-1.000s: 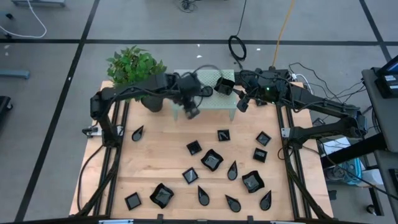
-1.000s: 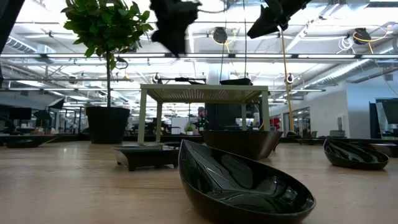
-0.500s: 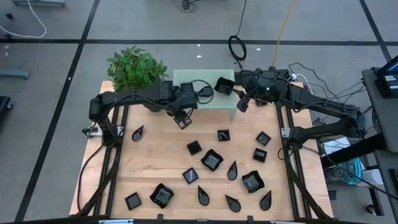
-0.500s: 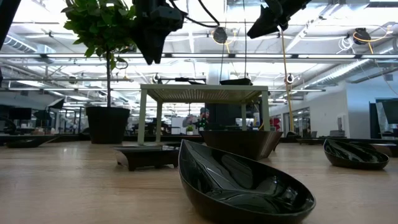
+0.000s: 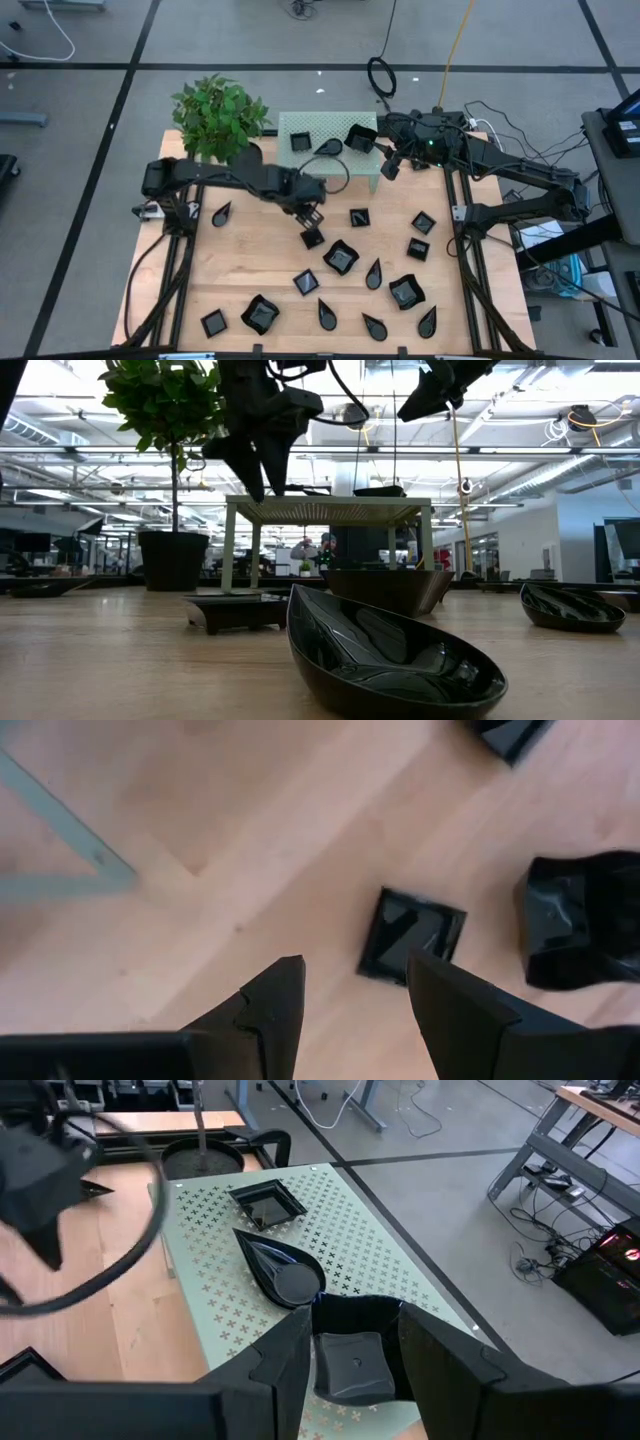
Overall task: Pick & Place Mini shaped plates
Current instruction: Stack the square plate on top of the other square plate on the shelf
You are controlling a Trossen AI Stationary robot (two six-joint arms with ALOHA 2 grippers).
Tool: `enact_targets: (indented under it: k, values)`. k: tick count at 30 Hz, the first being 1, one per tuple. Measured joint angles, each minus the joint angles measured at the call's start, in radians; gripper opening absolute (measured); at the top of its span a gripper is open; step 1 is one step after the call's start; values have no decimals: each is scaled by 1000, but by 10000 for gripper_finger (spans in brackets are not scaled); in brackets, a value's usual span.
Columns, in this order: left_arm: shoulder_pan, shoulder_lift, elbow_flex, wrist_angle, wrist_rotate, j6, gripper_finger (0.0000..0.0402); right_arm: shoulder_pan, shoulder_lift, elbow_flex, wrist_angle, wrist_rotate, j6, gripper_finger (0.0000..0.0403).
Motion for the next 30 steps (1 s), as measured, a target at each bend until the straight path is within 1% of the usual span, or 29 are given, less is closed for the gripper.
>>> enact_targets:
  k: [4, 7, 11, 14, 18, 26, 30]
  values:
    - [-60, 0, -63, 46, -6, -61, 182, 0, 0, 0, 0, 0, 0, 141]
    - [-93, 0, -113, 136, -32, -78, 182, 0, 0, 0, 0, 0, 0, 141]
    - [-110, 1, -193, 249, -34, -143, 182, 0, 0, 0, 0, 0, 0, 141]
    - [-105, 1, -231, 291, -43, -202, 182, 0, 0, 0, 0, 0, 0, 141]
    - [-90, 14, -273, 342, -83, -196, 182, 0, 0, 0, 0, 0, 0, 141]
    - [-64, 92, -279, 389, -79, -132, 182, 0, 0, 0, 1, 0, 0, 141]
    - [-58, 132, -279, 422, -57, -101, 181, 0, 0, 0, 7, 0, 0, 141]
